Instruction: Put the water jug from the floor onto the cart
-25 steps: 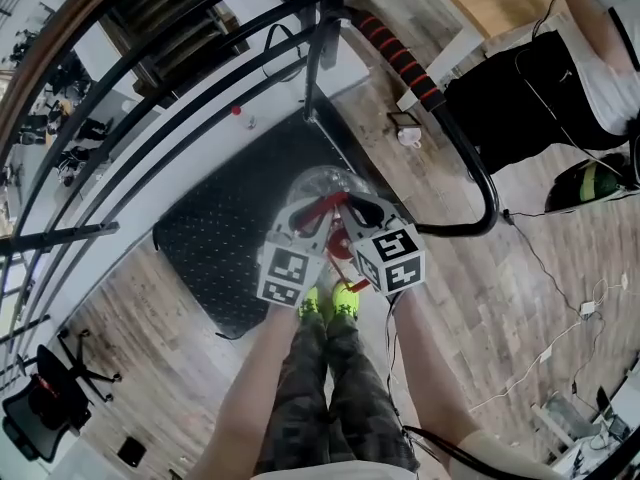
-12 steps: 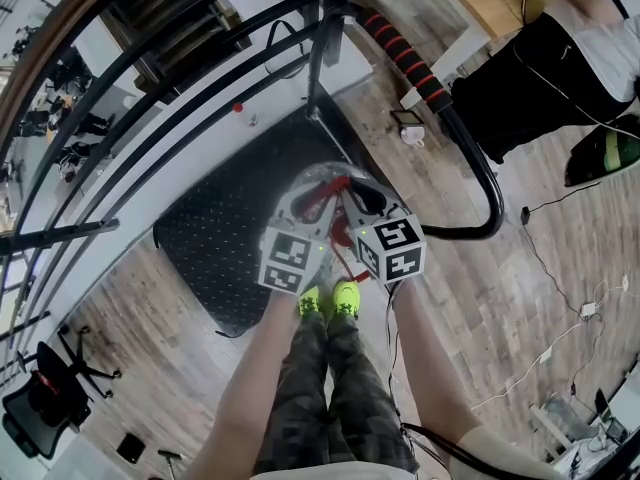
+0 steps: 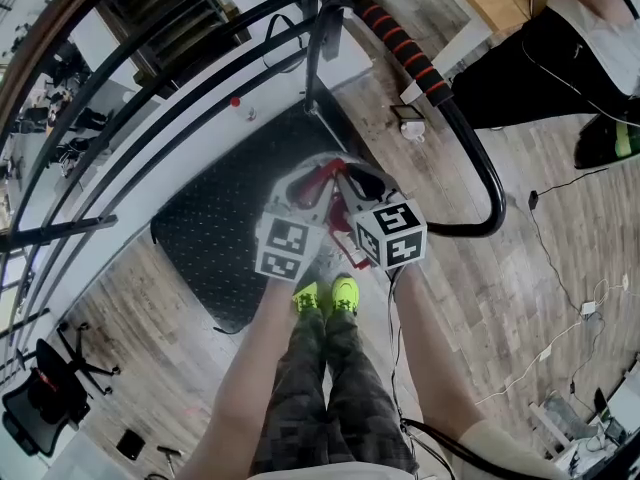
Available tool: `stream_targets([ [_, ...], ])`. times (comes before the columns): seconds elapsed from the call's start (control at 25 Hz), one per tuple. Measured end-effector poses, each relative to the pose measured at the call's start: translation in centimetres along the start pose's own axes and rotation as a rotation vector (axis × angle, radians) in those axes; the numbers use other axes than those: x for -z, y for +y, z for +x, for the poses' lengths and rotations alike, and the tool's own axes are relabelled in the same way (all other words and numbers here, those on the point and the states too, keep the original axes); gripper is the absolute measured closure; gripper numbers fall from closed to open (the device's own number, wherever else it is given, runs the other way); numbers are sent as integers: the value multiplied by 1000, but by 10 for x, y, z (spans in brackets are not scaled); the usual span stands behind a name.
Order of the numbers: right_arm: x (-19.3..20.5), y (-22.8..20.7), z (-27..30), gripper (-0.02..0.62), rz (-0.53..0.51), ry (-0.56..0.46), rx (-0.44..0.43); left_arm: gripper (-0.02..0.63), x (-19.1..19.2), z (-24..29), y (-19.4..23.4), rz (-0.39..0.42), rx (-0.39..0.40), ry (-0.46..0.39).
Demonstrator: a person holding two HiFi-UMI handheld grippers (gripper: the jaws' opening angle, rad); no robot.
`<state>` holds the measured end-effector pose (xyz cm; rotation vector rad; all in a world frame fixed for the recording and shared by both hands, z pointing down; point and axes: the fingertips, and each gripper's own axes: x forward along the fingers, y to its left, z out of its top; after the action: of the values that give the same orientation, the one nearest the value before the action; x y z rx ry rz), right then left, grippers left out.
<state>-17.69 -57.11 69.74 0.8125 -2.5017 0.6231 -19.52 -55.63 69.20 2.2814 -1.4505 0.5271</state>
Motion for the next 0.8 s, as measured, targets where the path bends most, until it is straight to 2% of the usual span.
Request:
stream_targets([
  [0.2,1,-3,2,549,16,-13,6,507,3,0,3,-7,-16,2],
  [0.4,-1,-6,1,491,27,-21,13,483,2,-4,7,-18,-27,-7],
  [0.8,-7,3,-11,488,23,-38,17,462,-3,-15,4,-18,-32,-21],
])
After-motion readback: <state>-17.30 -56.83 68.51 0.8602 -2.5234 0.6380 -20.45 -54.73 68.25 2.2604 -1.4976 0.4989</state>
